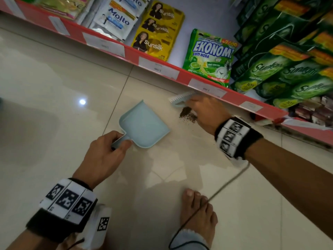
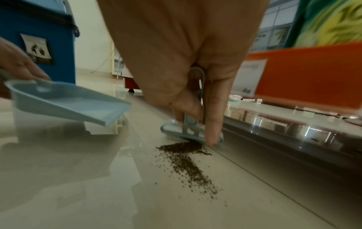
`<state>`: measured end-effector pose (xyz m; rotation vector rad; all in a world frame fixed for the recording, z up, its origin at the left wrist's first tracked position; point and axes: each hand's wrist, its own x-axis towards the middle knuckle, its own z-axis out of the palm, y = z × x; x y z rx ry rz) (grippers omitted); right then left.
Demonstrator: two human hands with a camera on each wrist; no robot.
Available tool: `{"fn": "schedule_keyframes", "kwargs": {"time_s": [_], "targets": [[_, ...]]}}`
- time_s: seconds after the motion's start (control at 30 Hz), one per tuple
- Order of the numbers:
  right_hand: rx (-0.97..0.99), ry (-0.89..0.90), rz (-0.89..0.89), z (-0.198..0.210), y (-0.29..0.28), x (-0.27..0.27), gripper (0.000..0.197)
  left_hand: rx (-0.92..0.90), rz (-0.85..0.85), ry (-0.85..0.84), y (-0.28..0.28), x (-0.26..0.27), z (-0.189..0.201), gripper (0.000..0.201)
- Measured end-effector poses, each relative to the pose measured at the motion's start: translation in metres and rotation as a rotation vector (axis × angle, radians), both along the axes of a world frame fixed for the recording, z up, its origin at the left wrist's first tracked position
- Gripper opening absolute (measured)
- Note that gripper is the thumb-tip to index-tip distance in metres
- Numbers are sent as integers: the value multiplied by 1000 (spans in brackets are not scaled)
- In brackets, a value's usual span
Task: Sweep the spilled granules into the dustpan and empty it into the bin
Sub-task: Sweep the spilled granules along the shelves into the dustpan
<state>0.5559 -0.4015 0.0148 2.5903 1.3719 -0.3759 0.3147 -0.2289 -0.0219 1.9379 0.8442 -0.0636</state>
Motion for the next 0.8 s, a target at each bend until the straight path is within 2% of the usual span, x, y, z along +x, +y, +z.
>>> {"fn": "schedule_keyframes", "kwargs": {"time_s": [0.13,0.27,0.4,0.53,0.67,0.8], "targets": [[37,52,-18,17,-42,-12,56,-16,15,-17,1,-5,-5,21],[137,-32,-161,19,-47,-13,63,-29,2,-26,0,-5,-11,21],[89,-111,-288,9,-34,-5,51,-47,-42,-47,-3,-2,-14,20],[32,-12,-266,0,-31,-19,53,-71,-109,-41,-9,3,-21,21],[164,50,-323,7,-40,-37,43,-82,-177,-33,-13,12,-27,21],[161,-132,-477,16,-61,-28,41,-101,-220,-39,-15,26,-23,19]]}}
